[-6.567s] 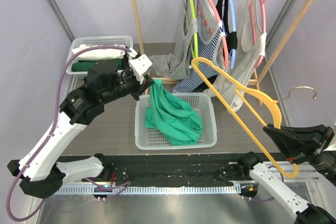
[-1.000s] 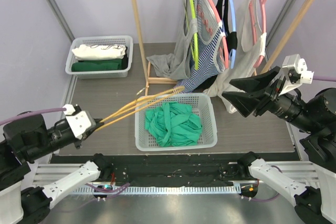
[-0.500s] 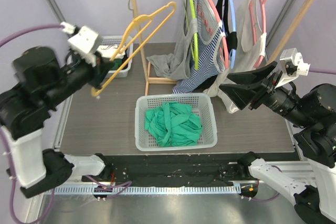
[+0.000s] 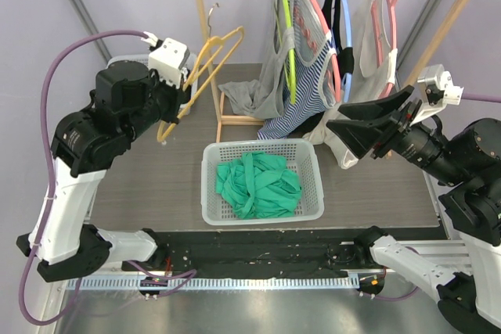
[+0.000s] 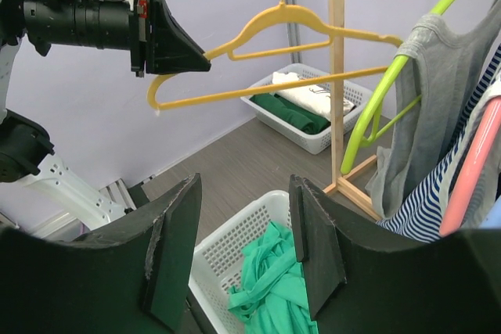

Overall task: Remove the tank top from the hanger
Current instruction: Place the hanger at the clothesline.

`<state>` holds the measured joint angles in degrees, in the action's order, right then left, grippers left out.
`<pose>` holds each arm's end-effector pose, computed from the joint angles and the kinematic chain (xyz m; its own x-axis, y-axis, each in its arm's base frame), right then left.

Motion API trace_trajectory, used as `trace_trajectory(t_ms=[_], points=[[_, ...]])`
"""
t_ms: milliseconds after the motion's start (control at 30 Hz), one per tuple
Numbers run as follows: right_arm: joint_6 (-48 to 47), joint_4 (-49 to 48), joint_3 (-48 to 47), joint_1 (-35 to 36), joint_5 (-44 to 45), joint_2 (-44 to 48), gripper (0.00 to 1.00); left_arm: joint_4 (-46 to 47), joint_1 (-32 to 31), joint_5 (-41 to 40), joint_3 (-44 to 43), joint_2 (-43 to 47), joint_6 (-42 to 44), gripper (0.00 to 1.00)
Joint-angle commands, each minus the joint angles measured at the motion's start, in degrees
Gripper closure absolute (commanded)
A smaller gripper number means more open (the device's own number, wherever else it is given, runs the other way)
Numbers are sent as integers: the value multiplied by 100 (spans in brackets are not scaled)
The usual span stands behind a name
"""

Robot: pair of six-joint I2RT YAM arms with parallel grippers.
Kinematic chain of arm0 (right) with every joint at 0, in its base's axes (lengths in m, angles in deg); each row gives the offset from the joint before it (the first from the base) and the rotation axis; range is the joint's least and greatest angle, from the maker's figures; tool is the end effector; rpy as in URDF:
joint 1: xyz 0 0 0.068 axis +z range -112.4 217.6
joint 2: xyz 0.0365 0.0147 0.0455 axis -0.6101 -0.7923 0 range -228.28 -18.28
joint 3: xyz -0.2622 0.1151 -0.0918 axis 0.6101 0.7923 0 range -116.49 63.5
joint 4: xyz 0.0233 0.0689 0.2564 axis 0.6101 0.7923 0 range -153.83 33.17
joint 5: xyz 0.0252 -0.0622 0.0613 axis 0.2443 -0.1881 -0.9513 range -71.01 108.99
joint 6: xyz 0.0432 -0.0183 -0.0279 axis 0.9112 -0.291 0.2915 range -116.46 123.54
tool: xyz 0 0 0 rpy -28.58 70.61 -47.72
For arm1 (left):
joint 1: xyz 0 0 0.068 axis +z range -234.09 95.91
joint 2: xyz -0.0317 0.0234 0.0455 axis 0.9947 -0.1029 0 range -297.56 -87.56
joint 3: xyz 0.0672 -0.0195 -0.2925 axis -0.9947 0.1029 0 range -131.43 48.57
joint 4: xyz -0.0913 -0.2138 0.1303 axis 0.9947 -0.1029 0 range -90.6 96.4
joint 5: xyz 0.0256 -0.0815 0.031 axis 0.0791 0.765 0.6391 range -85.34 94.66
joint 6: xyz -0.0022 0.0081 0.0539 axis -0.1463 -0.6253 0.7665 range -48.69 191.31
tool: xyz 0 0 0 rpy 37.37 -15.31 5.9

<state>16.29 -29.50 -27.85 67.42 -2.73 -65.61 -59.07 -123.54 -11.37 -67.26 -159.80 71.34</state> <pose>0.0508 0.0447 0.5640 -0.0293 0.2196 -0.9752 -0.7915 0.5907 0.1568 0.1393 -0.1014 0.5678 -0.2875 0.2373 -0.9279 0.4130 0.9048 0.1035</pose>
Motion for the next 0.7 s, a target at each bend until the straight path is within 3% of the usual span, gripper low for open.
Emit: trace_trajectory(t_ms=[0, 200, 333, 667], points=[[139, -189, -6, -3, -26, 75, 44, 834, 15, -374, -378, -157, -135, 100], [438, -567, 319, 6, -105, 110, 45, 1378, 15, -603, -712, -693, -179, 100], [605, -778, 460, 6, -114, 119, 45, 1405, 15, -638, -1379, -1168, -188, 100], [711, -901, 785, 6, -35, 250, 45, 1546, 68, -893, -2005, -1713, -196, 100]])
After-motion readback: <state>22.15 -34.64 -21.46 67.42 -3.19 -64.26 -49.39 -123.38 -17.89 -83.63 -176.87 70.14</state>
